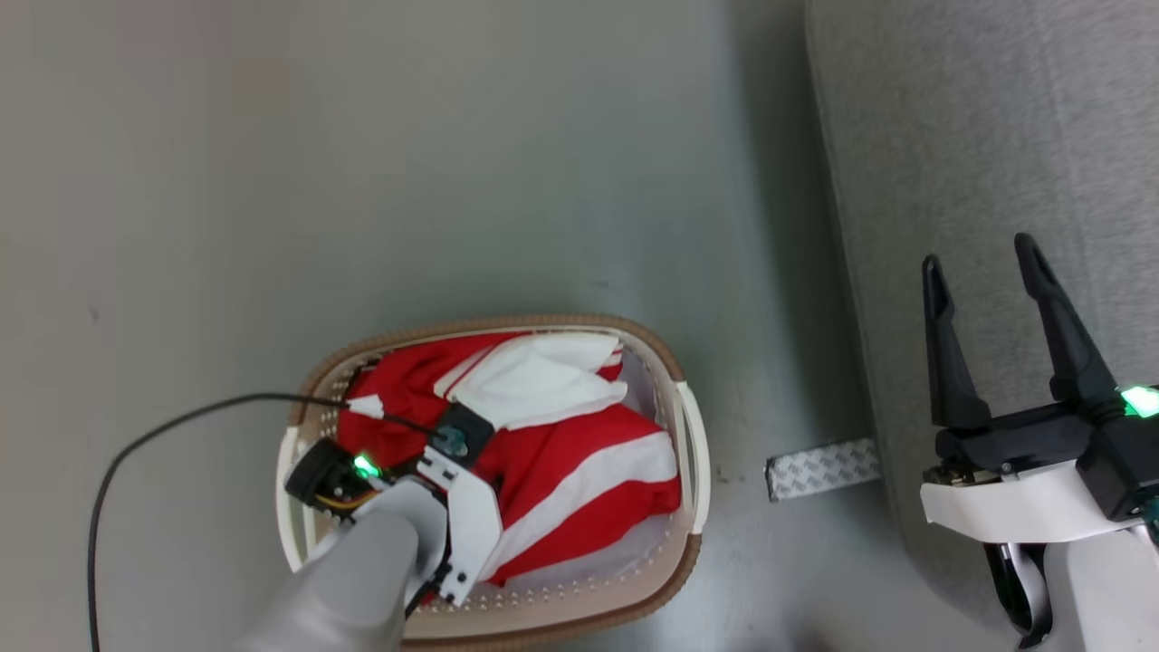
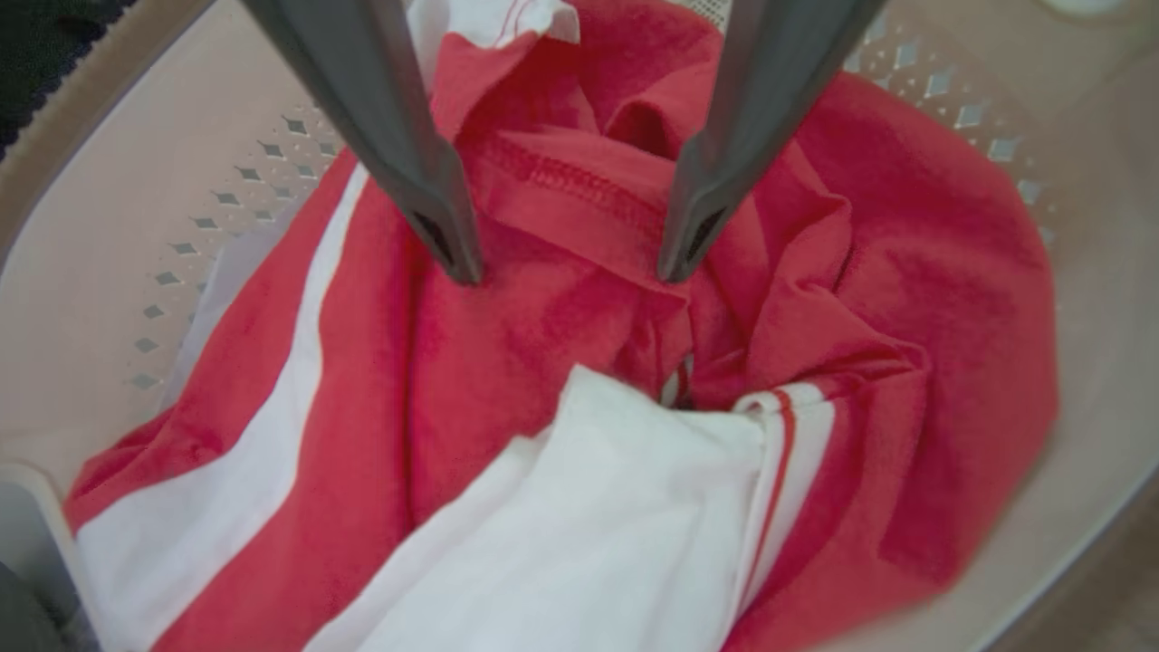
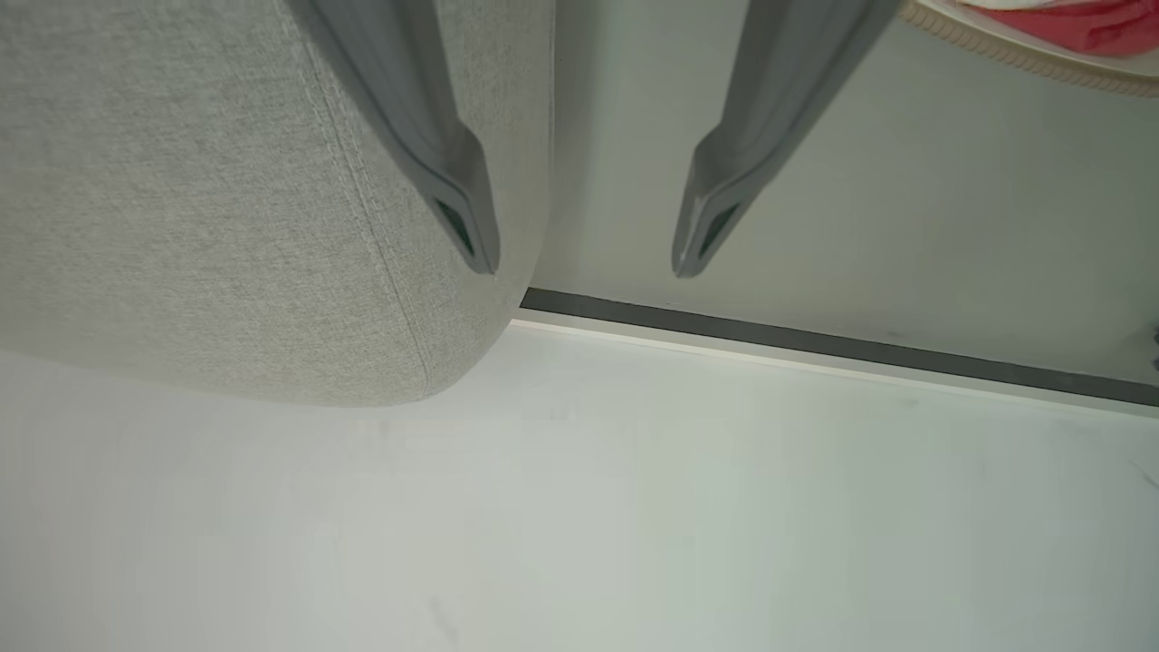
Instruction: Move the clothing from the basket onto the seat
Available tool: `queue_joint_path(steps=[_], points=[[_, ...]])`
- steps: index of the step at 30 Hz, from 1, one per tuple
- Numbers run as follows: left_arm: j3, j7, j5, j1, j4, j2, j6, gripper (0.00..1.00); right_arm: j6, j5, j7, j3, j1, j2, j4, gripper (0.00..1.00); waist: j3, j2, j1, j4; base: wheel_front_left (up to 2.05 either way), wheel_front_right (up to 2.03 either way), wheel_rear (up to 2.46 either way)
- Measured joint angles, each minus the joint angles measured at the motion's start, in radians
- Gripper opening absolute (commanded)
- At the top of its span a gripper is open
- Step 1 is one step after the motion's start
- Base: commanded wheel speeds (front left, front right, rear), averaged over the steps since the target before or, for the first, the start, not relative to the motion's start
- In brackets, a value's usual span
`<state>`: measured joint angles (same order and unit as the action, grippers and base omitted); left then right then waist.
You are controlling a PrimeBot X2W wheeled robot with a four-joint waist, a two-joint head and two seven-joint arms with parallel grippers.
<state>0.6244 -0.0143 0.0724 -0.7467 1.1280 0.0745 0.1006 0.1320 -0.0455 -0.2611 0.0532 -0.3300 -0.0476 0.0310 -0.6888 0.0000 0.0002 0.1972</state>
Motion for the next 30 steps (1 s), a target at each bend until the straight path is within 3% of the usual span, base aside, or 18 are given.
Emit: queue_joint_path(steps=[3,4,5,6,16,22,30], points=[[0.007,0.018,0.0,-0.037,0.031,-0.004,0.0,1.0,0.0,0.0,0.0,-0.008,-0.003,0.0,-0.018,1.0,-0.053,0.0,0.0,-0.002,0.0,0.0,0.0],[0.011,0.025,0.0,-0.046,0.04,-0.006,-0.003,0.45,0.0,0.0,0.0,-0.011,-0.003,0.0,-0.023,1.0,-0.068,0.0,0.0,-0.004,0.0,0.0,0.0],[0.014,0.025,0.0,-0.053,0.052,-0.009,-0.005,0.07,0.0,0.0,0.0,-0.013,-0.003,0.0,-0.027,1.0,-0.081,0.0,0.0,-0.005,0.0,0.0,0.0],[0.016,0.03,0.0,-0.056,0.063,-0.011,-0.005,0.0,0.0,0.0,0.0,-0.014,-0.003,0.0,-0.029,1.0,-0.091,0.0,0.0,-0.008,0.0,0.0,0.0],[-0.01,0.149,0.081,-0.011,0.093,-0.024,0.004,0.0,0.0,-0.01,0.0,-0.026,0.024,0.0,0.01,1.0,-0.011,0.0,0.0,-0.037,0.0,0.0,0.0],[-0.02,0.22,0.152,0.07,0.048,-0.025,0.013,0.0,0.0,-0.008,0.0,-0.035,0.079,0.0,0.056,1.0,0.12,0.0,-0.0002,-0.06,0.0,0.0,0.0],[0.002,0.234,0.257,0.213,-0.108,-0.026,0.013,0.0,0.0,-0.007,0.0,-0.044,0.189,0.0,0.112,1.0,0.34,0.0,-0.0003,-0.095,0.0,0.0,0.0]])
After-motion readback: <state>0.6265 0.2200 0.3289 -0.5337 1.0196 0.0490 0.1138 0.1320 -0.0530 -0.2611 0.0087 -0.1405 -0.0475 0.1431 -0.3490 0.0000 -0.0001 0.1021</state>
